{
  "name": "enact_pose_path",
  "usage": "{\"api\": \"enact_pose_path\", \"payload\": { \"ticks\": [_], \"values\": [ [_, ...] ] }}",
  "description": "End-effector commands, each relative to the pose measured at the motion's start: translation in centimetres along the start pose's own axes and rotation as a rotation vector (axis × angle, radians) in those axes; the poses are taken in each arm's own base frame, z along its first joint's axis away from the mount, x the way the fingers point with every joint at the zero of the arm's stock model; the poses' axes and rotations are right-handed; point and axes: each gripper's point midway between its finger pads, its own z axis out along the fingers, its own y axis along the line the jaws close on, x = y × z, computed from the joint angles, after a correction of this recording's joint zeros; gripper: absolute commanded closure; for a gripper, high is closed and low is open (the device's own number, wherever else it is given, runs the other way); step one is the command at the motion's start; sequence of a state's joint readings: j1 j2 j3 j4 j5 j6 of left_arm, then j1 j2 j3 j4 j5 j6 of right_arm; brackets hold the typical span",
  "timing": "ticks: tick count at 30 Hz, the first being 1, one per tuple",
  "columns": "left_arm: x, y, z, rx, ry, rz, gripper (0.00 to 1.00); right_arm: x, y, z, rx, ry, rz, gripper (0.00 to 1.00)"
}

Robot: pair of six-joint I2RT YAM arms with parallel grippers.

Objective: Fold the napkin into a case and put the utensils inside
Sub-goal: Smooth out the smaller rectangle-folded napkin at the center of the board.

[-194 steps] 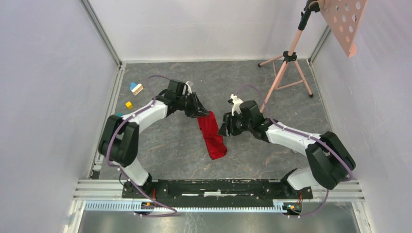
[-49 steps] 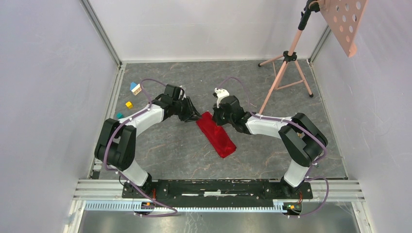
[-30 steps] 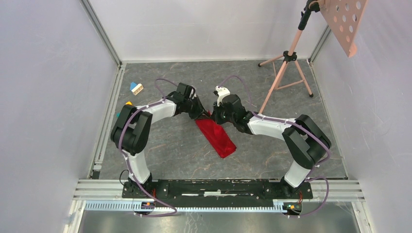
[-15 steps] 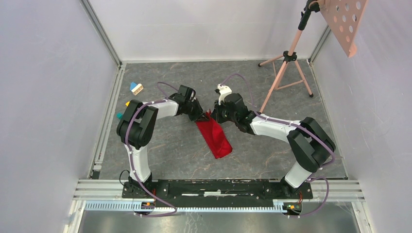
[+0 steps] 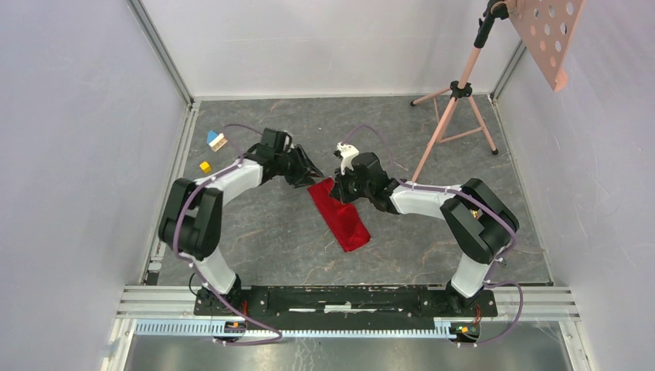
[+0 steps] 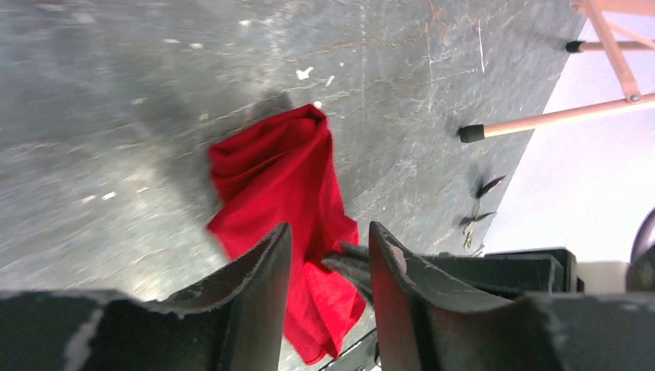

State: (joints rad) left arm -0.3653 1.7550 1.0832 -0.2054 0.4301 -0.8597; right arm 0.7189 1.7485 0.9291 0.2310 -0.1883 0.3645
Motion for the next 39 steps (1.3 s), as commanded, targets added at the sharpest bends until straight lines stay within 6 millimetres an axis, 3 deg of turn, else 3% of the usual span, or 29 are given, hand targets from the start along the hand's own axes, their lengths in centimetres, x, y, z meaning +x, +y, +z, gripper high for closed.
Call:
{"api": "enact_pose_path", "payload": {
  "ticks": [1, 4, 8, 12, 17, 29, 32, 39],
  "values": [
    [-1.2, 3.2, -2.7, -0.062, -0.103, -0.042, 0.48, -2.3, 1.7, 0.7, -0.089, -0.049, -0.056, 1.0],
    [-0.7, 4.6, -2.4, -0.073, -0.084, -0.06, 0.45, -2.3, 2.0, 1.1, -0.112, -0.042, -0.06, 1.0],
    [-0.3, 4.6, -1.1, -0.043, -0.049, -0.062, 0.47, -2.1, 2.2, 1.7, -0.132, -0.035, -0.061, 0.99],
    [-0.4, 5.1, -0.2, -0.062, -0.045, -0.06, 0.62, -1.7, 2.3, 2.6, -0.147, -0.02, -0.058, 0.99],
    [-0.2, 4.8, 0.5, -0.064, -0.032, -0.05, 0.75, -1.4, 2.2, 3.4, -0.158, -0.018, -0.053, 0.98],
    [-0.1, 4.1, 0.1, -0.051, -0.043, -0.036, 0.86, -0.7, 2.8, 5.3, -0.22, -0.012, -0.029, 0.93],
    [0.0, 3.7, -0.3, -0.039, -0.042, -0.035, 0.86, -0.6, 2.7, 5.1, -0.212, -0.016, -0.029, 0.88],
    [-0.2, 2.3, -1.4, -0.003, -0.058, -0.035, 0.88, -0.7, 2.7, 4.5, -0.207, -0.034, -0.048, 0.61]
  ]
}}
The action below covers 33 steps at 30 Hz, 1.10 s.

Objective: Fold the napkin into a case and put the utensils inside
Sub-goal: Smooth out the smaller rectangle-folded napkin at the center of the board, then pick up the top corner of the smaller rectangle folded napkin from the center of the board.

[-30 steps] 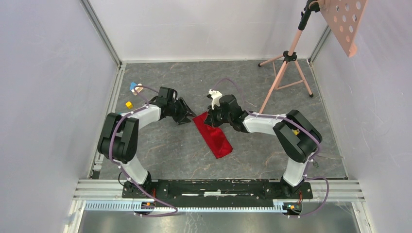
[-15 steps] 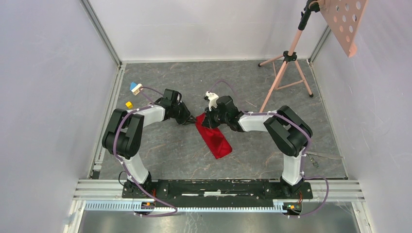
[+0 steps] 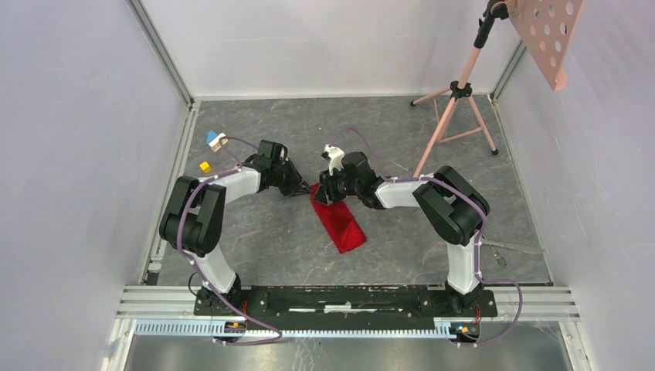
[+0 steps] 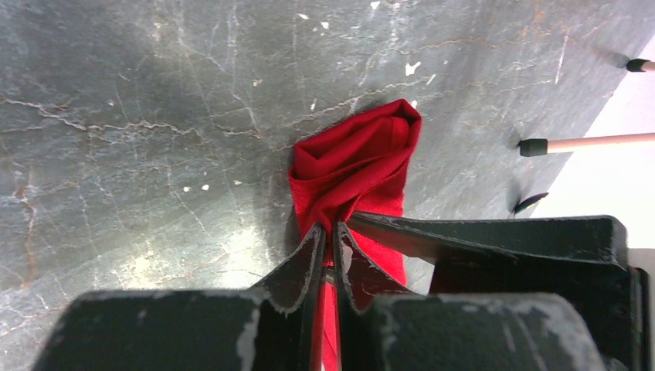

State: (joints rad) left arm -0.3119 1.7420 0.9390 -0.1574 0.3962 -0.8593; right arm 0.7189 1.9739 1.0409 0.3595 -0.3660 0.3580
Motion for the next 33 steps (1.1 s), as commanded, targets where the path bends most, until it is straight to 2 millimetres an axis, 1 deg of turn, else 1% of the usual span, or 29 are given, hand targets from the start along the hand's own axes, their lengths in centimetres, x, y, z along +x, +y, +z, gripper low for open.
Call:
{"api": "enact_pose_path", "payload": {
  "ticks": [1, 4, 7, 11, 14, 16, 18, 20, 23, 25, 26, 27, 29, 30, 31, 32, 33],
  "values": [
    [-1.0, -3.4, -2.0, 0.094, -0.05, 0.036, 0.88, -2.1, 1.3, -0.4, -0.031, -0.073, -0.054, 0.57],
    [-1.1, -4.0, -2.4, 0.104, -0.058, 0.041, 0.88, -2.1, 1.5, -0.5, -0.007, -0.072, -0.082, 0.48],
    [-1.0, -4.1, -2.3, 0.103, -0.049, 0.043, 0.88, -2.2, 1.8, -0.4, -0.003, -0.076, -0.089, 0.45],
    [-0.7, -4.2, -2.1, 0.101, -0.042, 0.043, 0.88, -2.1, 2.1, -0.4, -0.002, -0.081, -0.096, 0.38],
    [-0.7, -4.4, -2.2, 0.105, -0.044, 0.046, 0.89, -2.2, 2.3, -0.3, 0.005, -0.085, -0.11, 0.36],
    [-0.7, -4.6, -2.3, 0.108, -0.047, 0.046, 0.89, -2.0, 2.0, -0.3, 0.046, -0.078, -0.12, 0.36],
    [-0.7, -4.7, -2.5, 0.112, -0.049, 0.048, 0.89, -2.1, 1.4, -0.4, 0.096, -0.075, -0.122, 0.42],
    [-0.7, -4.8, -2.5, 0.113, -0.048, 0.049, 0.89, -2.5, 1.0, -0.6, 0.122, -0.088, -0.115, 0.51],
    [-0.6, -4.7, -2.7, 0.112, -0.051, 0.05, 0.89, -3.0, 0.7, -0.8, 0.151, -0.104, -0.102, 0.68],
    [-0.6, -4.7, -2.7, 0.111, -0.051, 0.053, 0.88, -3.4, 0.9, -0.9, 0.147, -0.107, -0.098, 0.83],
    [-0.6, -4.6, -2.8, 0.104, -0.053, 0.059, 0.86, -3.5, 1.2, -1.1, 0.143, -0.107, -0.096, 0.93],
    [-0.6, -4.4, -2.8, 0.094, -0.056, 0.07, 0.82, -3.8, 1.3, -1.3, 0.146, -0.109, -0.089, 0.99],
    [-0.8, -3.9, -3.2, 0.065, -0.079, 0.09, 0.68, -4.1, 1.3, -2.1, 0.137, -0.108, -0.065, 0.99],
    [-0.9, -3.5, -3.4, 0.044, -0.092, 0.097, 0.59, -4.1, 1.4, -2.4, 0.125, -0.106, -0.045, 0.99],
    [-1.1, -3.2, -3.6, 0.026, -0.107, 0.107, 0.53, -4.2, 1.2, -2.9, 0.12, -0.105, -0.023, 1.0],
    [-1.5, -1.4, -4.4, -0.085, -0.158, 0.134, 0.32, -3.7, 1.1, -3.3, 0.056, -0.05, 0.05, 1.0],
    [-1.5, -1.0, -4.6, -0.114, -0.172, 0.14, 0.28, -3.4, 1.0, -3.4, 0.035, -0.036, 0.071, 0.99]
  ]
}}
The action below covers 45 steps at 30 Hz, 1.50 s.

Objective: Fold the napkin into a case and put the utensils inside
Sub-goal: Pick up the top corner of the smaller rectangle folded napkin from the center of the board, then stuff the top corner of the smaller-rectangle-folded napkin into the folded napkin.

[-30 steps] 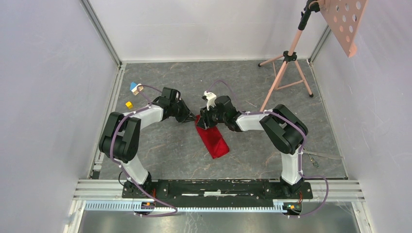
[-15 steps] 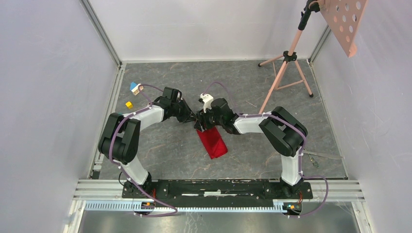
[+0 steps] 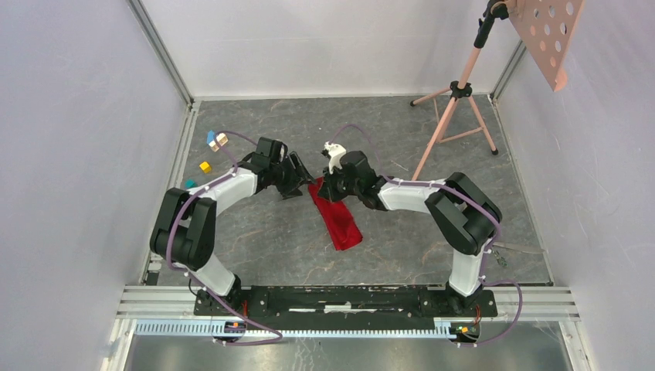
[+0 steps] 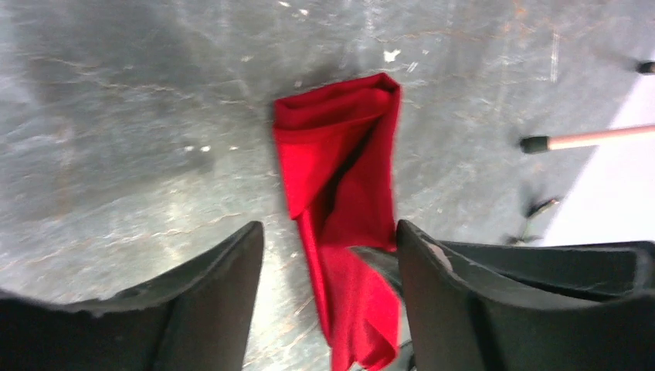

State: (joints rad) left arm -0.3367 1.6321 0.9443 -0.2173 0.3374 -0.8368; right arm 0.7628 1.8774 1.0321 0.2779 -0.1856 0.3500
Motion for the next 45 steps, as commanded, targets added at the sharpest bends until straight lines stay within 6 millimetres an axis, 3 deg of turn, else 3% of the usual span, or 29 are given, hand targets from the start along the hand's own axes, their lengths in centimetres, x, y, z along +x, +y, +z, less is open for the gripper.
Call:
{"api": "enact_pose_path", "payload": {
  "ticks": [1, 5, 16, 20, 32, 45],
  "values": [
    [-1.3, 1.2, -2.1, -0.144, -0.12, 0.092, 0.27, -1.5, 0.6, -1.9, -0.127, 0.021, 0.131, 1.0],
    [-0.8, 1.2, -2.0, -0.187, -0.151, 0.139, 0.34, -1.5, 0.5, -2.7, -0.206, 0.012, 0.217, 1.0],
    [-0.7, -1.7, 0.3, -0.255, -0.243, 0.426, 0.65, -1.8, -0.9, -3.4, -0.183, 0.023, 0.239, 0.99],
    [-1.0, -1.5, 1.0, -0.299, -0.252, 0.465, 0.75, -2.1, -1.2, -3.6, -0.174, 0.015, 0.241, 0.99],
    [-0.4, -1.8, 3.3, -0.366, -0.232, 0.57, 0.75, -2.2, -1.4, -3.6, -0.175, 0.007, 0.247, 1.0],
    [-0.4, -1.5, 3.8, -0.499, -0.275, 0.664, 0.75, -2.1, -1.5, -3.5, -0.172, 0.008, 0.252, 1.0]
  ]
}}
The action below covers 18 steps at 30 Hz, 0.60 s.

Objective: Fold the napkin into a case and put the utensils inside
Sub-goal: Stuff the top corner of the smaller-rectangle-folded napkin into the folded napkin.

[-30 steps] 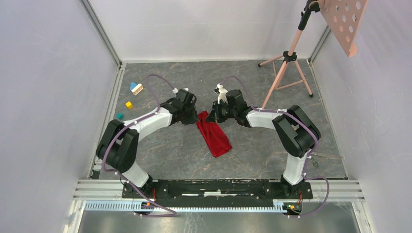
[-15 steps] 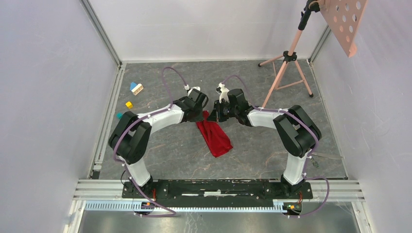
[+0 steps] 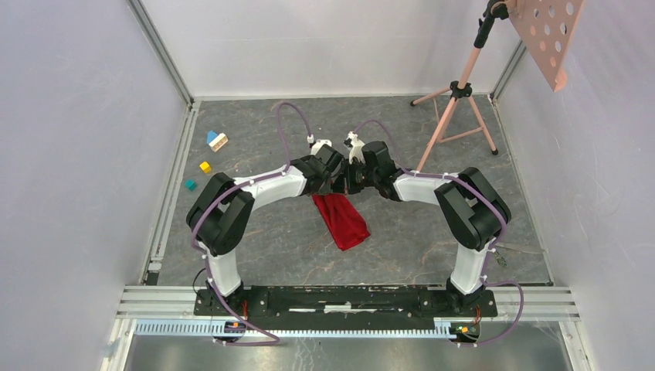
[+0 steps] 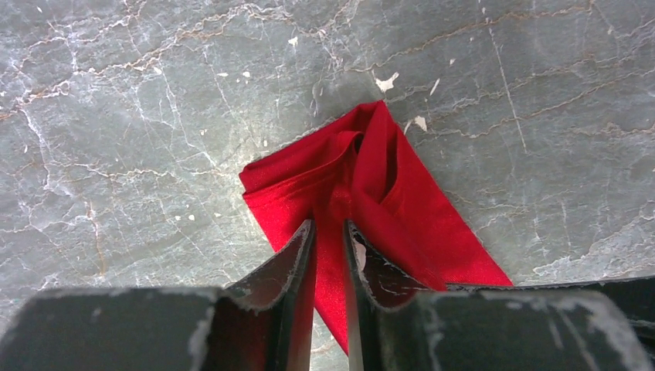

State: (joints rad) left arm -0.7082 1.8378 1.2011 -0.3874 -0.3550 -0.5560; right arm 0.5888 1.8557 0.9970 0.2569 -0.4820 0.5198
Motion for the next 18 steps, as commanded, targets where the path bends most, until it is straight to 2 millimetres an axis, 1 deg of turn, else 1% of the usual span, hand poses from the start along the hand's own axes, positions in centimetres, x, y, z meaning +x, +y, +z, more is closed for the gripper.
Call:
{"api": "enact_pose_path", "payload": {
  "ticks": [1, 18],
  "values": [
    [-1.49, 0.55, -0.15, -0.071, -0.056, 0.081, 0.75, -1.44, 1.37, -0.73, -0.036, -0.04, -0.022, 0.99],
    [-1.25, 0.26, 0.2, -0.126, -0.048, 0.161, 0.78, -1.46, 1.47, -0.77, -0.037, -0.042, -0.021, 0.99]
  ]
}}
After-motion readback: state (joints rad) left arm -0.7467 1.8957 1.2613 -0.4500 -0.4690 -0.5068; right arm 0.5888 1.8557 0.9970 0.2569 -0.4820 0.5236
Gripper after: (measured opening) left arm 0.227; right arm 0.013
